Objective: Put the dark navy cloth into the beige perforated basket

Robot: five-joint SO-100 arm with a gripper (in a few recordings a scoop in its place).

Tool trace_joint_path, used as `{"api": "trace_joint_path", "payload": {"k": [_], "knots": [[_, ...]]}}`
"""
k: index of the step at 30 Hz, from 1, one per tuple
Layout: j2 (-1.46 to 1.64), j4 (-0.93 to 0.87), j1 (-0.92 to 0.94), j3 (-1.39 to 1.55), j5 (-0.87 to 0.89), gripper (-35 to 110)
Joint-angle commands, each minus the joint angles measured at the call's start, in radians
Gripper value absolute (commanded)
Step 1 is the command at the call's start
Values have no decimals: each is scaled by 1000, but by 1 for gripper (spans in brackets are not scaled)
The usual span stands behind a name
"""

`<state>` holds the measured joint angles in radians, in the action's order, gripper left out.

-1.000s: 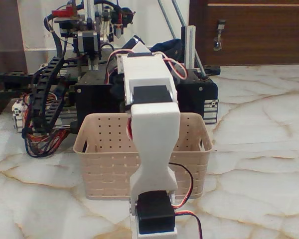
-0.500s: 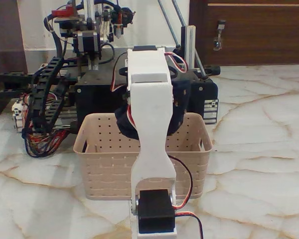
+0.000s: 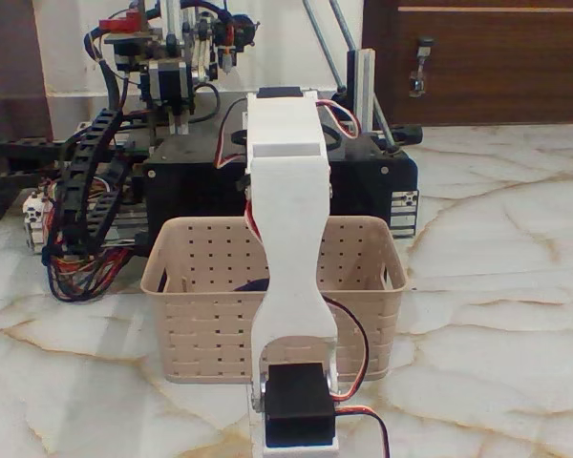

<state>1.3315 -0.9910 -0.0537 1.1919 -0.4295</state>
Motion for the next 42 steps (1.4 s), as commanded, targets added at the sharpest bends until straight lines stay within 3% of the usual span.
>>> {"api": "trace_joint_path", "payload": {"k": [1,3,6,10,12,16,32,36,42], "knots": [[20,-72,20,-32,-37,7],[37,-114,28,15,-69,7],[64,104,17,11,-12,7],[103,115,17,43,-29,6],[167,137,17,149,-89,4],[396,391,23,503,-150,2],[778,882,17,1175,-365,0],[874,1137,9,1457,-525,0],[1022,1359,-5,1712,-739,0]]}}
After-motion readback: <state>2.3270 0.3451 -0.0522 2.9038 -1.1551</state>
